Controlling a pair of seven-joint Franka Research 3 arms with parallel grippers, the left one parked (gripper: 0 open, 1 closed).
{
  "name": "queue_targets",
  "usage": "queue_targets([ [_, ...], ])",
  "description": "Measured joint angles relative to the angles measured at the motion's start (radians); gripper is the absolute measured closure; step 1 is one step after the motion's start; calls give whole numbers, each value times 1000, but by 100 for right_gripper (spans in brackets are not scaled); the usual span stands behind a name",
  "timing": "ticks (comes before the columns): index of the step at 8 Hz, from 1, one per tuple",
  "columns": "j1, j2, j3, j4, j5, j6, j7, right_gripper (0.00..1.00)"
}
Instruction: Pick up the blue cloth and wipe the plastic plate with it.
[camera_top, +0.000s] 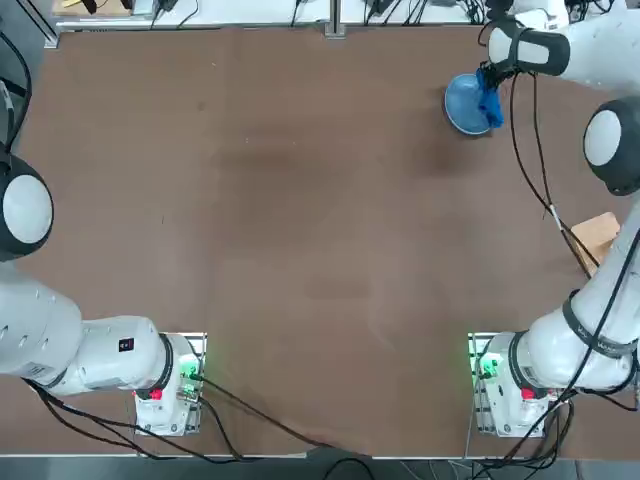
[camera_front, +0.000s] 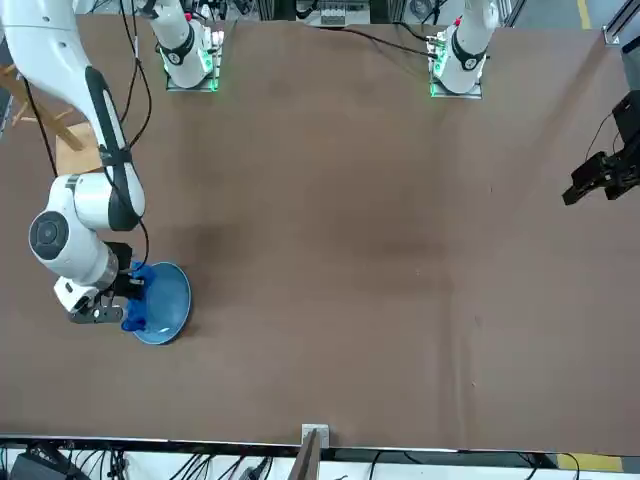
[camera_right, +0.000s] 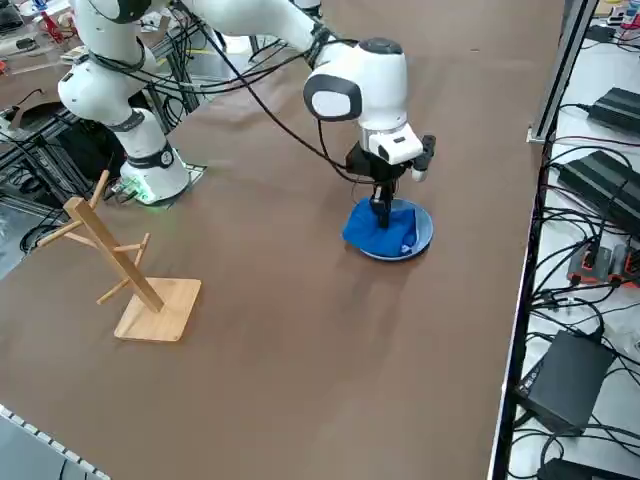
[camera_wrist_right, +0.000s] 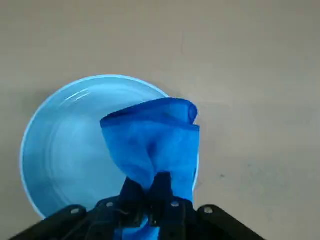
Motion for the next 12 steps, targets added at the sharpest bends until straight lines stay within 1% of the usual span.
queue_targets([
  [4,-7,46,2,2,0,31,0,94],
  [8,-7,47,12,3,0,32,6,94],
  [12,-8,51,13,3,0,32,6,94],
])
